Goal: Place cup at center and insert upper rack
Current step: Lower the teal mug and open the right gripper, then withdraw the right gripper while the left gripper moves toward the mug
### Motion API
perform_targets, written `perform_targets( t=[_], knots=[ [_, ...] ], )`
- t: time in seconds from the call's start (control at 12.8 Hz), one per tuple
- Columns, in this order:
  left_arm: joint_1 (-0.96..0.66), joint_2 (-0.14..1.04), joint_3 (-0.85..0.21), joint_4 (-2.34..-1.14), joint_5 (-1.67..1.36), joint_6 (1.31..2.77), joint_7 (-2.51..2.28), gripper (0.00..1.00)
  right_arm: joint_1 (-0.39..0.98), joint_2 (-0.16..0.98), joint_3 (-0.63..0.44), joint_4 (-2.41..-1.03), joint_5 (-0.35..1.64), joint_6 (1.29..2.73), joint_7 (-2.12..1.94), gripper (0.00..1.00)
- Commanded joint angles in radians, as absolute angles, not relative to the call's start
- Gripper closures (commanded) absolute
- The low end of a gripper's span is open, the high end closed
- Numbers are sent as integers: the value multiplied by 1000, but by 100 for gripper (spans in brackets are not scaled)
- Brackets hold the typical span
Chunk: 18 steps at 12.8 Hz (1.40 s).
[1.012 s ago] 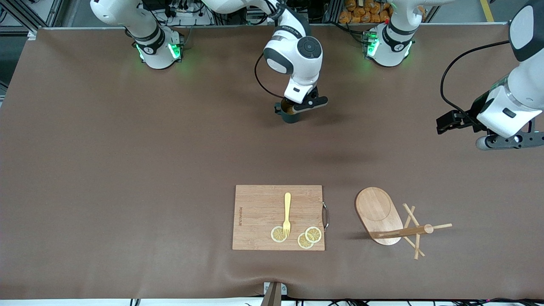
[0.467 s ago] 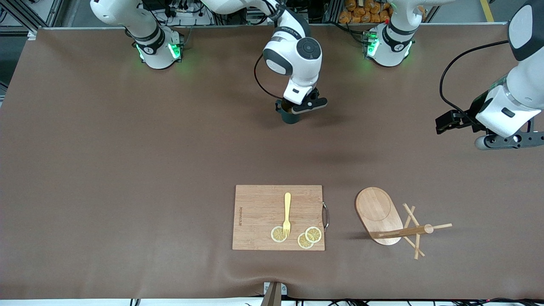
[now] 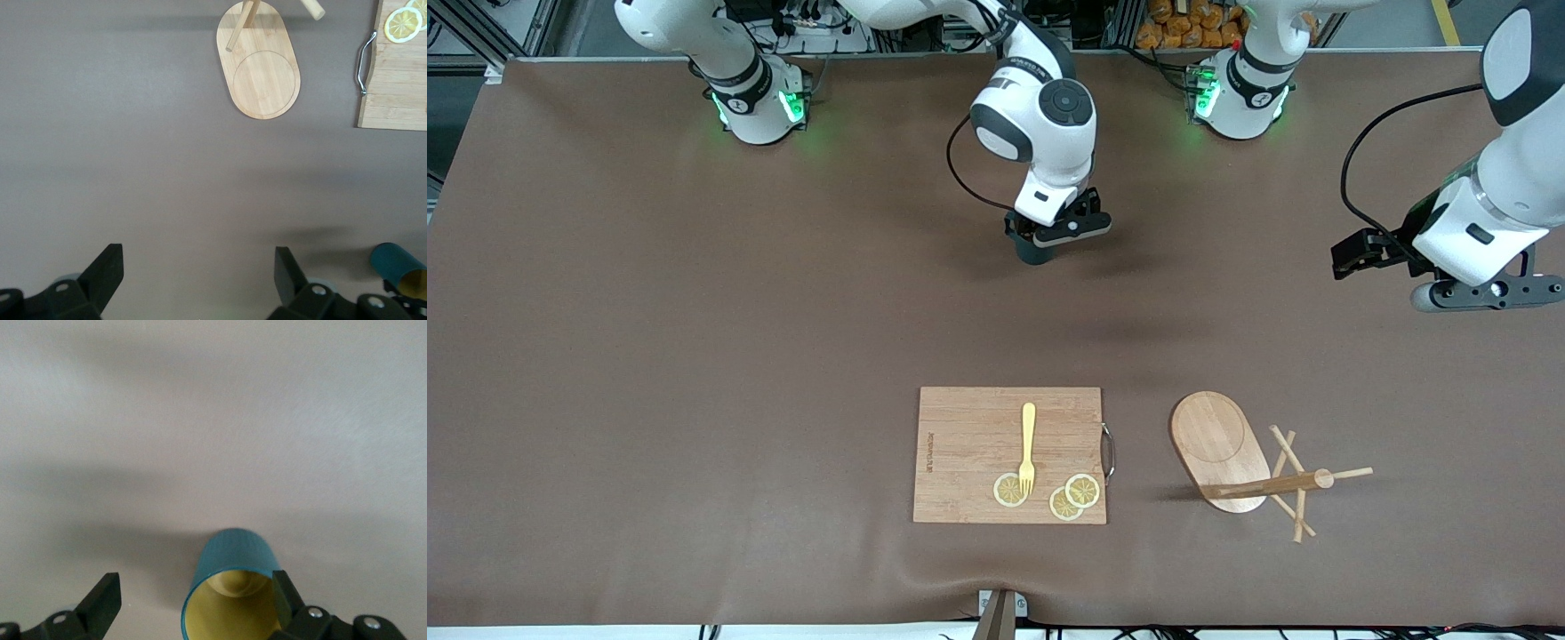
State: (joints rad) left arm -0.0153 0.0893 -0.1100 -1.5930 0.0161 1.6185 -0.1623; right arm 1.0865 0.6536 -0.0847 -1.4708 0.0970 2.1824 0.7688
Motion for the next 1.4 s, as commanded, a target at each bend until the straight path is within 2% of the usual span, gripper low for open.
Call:
perform_targets(
  t=[0.0, 0.47, 0.78, 1.17, 1.32],
  knots=[
    [-17, 91, -117, -1578, 32, 1605, -179, 0, 1002, 537, -69, -1488, 86, 2113, 778, 0],
    [-14, 84, -143, -1575, 37, 1603, -213, 0, 787, 326, -64, -1488, 89, 1855, 709, 0],
    [-15, 86, -143, -1569, 37, 1603, -219, 0, 538, 191, -52, -1486, 91, 1642, 493, 0],
    [-15, 87, -146, -1571, 35, 1603, -225, 0, 232, 92, -55, -1489, 83, 1516, 171, 0],
    [-15, 87, -146, -1572, 35, 1603, -224, 0, 163, 87, -60, -1491, 63, 1516, 120, 0]
  ],
)
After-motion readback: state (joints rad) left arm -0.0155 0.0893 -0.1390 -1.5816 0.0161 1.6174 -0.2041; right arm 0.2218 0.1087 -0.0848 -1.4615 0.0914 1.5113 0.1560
